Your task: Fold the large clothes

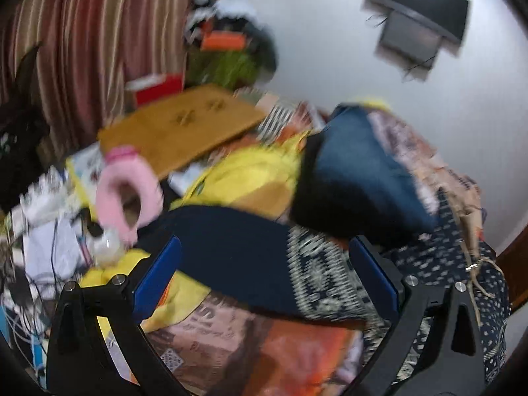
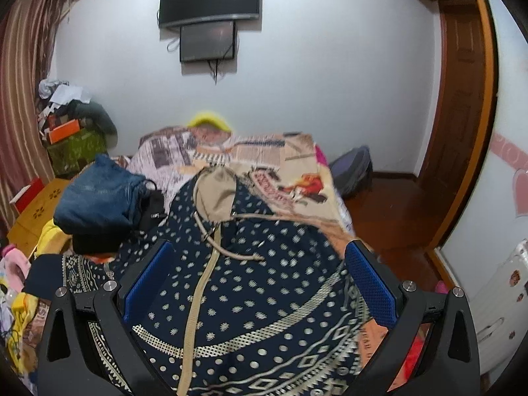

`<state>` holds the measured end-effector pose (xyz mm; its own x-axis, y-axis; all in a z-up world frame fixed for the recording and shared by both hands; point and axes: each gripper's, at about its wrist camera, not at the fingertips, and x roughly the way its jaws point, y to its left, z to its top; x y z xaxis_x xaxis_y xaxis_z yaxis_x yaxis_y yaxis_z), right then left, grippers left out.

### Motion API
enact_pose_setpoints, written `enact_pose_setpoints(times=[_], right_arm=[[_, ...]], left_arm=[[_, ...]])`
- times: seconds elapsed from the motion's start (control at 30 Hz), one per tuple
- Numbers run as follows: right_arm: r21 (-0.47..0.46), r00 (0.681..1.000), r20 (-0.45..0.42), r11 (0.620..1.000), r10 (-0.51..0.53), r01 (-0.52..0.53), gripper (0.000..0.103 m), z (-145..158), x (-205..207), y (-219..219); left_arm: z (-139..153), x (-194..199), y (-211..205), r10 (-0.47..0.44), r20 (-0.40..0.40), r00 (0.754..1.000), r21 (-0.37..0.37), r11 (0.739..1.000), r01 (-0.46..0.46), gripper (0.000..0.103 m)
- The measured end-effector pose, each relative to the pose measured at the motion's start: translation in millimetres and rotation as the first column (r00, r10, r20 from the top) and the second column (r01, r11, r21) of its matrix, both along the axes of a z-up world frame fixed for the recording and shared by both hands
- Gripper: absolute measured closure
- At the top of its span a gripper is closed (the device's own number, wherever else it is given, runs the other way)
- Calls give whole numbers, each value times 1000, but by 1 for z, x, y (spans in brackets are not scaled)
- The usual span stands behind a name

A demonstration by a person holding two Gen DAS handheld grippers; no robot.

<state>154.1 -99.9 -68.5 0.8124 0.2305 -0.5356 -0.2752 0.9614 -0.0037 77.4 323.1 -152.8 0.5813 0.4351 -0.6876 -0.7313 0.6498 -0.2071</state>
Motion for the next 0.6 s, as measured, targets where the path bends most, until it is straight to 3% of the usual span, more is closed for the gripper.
enact_pose_setpoints(times=[0.13, 0.2, 0.23, 0.33, 0.43, 0.6], right_arm=[[5, 997, -77, 1000, 9, -8, 0, -16, 18, 8], [-5, 994, -111, 1000, 4, -5, 0, -24, 25, 13], [-11, 992, -124, 1000, 3, -4, 0, -27, 27, 14], [-30, 988, -155, 1000, -4, 0, 0, -37, 30, 18], [-50, 985, -173, 999, -10, 1, 0, -44, 35, 20], [-79, 981, -193, 997, -23, 8, 0, -52, 41, 22]], left_arm=[[-51, -5, 40, 53, -39, 998, -187, 981, -60, 1], [-75, -9, 54, 72, -47, 996, -271, 959, -82, 9], [-90, -10, 61, 78, -57, 995, -329, 940, -92, 16], [-125, -14, 78, 100, -38, 994, -472, 875, -106, 18], [-145, -19, 85, 133, -3, 991, -552, 826, -113, 20], [-155, -21, 97, 174, 34, 984, -586, 801, -122, 20]])
